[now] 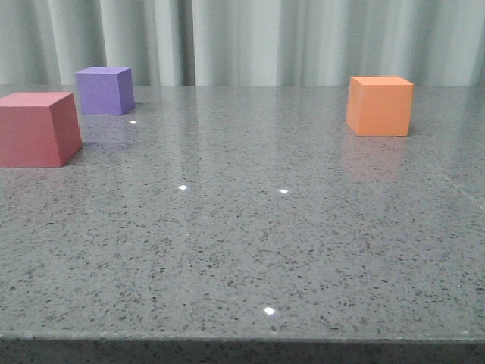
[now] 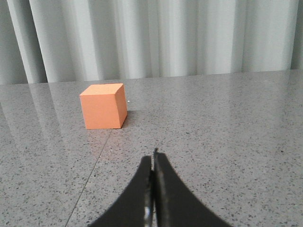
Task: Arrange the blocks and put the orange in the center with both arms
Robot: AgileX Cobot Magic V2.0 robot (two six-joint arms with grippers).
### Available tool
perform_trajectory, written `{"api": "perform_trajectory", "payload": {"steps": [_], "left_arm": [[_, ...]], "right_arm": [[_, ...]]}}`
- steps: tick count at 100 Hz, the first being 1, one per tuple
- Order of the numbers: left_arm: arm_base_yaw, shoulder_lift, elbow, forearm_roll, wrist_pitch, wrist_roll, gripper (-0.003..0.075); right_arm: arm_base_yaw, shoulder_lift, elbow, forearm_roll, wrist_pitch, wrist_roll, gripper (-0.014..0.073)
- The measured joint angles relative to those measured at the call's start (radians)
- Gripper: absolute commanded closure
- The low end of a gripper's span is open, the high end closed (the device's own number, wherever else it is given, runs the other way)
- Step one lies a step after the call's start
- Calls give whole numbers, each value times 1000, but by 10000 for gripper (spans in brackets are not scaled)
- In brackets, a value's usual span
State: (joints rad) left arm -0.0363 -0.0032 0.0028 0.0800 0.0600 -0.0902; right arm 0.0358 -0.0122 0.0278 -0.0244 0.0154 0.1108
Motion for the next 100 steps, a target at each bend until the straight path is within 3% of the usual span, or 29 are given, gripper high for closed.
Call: {"api": "perform_trajectory", "payload": {"steps": [37, 50, 71, 100], "left_arm": [[0, 0, 0, 0, 0, 0, 741], [0, 0, 0, 0, 0, 0, 741], [0, 0, 0, 0, 0, 0, 741], [0, 0, 0, 0, 0, 0, 741]], "right_arm": [[0, 0, -5, 0, -15, 0, 663], [0, 0, -84, 0, 38, 0, 663], [0, 81, -321, 0, 276, 0, 663], [0, 449, -720, 0, 690, 0, 663]]}}
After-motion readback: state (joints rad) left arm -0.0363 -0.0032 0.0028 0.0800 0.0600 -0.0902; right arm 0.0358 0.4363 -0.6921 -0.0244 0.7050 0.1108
